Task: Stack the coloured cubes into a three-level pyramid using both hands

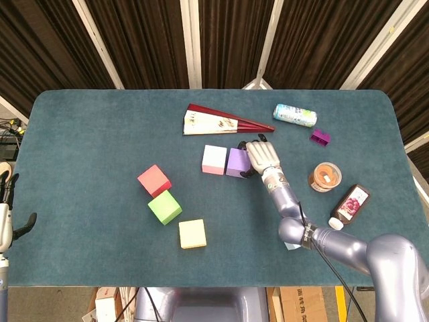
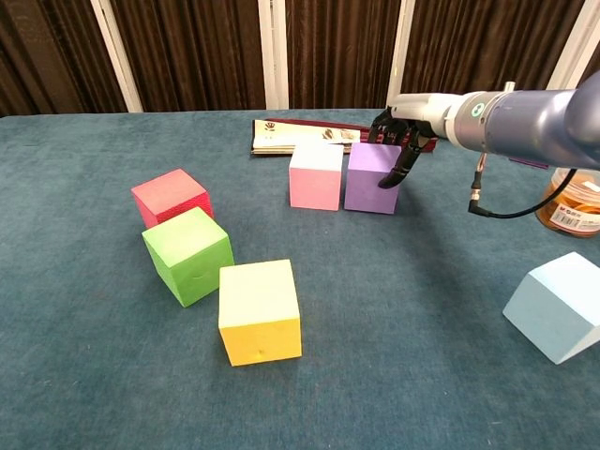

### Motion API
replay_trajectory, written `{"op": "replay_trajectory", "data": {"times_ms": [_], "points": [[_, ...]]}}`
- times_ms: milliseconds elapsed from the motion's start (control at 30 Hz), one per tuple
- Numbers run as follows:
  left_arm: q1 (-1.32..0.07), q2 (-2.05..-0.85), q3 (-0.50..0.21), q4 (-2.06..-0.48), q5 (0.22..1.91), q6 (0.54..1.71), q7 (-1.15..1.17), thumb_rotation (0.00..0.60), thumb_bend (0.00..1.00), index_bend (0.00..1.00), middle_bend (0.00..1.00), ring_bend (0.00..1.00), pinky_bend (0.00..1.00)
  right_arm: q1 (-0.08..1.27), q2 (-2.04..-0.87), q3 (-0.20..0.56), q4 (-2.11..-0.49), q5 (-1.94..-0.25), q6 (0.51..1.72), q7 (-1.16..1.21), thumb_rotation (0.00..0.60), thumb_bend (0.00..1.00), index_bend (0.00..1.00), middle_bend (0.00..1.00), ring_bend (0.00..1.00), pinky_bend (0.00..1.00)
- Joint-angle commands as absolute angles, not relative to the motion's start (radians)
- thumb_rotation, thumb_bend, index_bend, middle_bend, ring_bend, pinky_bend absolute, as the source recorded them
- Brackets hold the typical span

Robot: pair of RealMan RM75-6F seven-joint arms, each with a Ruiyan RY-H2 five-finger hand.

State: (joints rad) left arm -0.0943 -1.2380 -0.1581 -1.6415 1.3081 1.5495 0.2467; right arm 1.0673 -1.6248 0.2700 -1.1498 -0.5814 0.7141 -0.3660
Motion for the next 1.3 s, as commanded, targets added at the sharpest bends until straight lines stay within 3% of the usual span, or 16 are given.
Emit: {"op": "replay_trajectory", "data": {"times_ms": [33,900,1300], "points": [[-0.094,-1.238,-0.159,-1.641,1.307,1.549,0.246,0.600,0.36,0.05,0.00,0.00,0.00,1.071,-1.629,0.270,-1.147,-0.579,0.714,-0.369,0.600,0.27,0.48,0.39,0.26,0.00],[-0.096,-1.238,-0.161,-1.639,1.299,1.544,0.249,0.600,0.36,0.05,0.00,0.00,0.00,1.082,-1.660,0.272,-1.107,-0.571,0.702,-0.369,0.600,0.27,0.48,0.39,0.25,0.00],[-0.096,-1.237,-0.161,-1.641,1.298,1.543,0.248,0.600,0.36,0.05,0.00,0.00,0.00,1.086,-1.653,0.265,-1.116,-0.552,0.688,-0.384,0.600,0.27,0.34,0.31,0.19,0.00]]}}
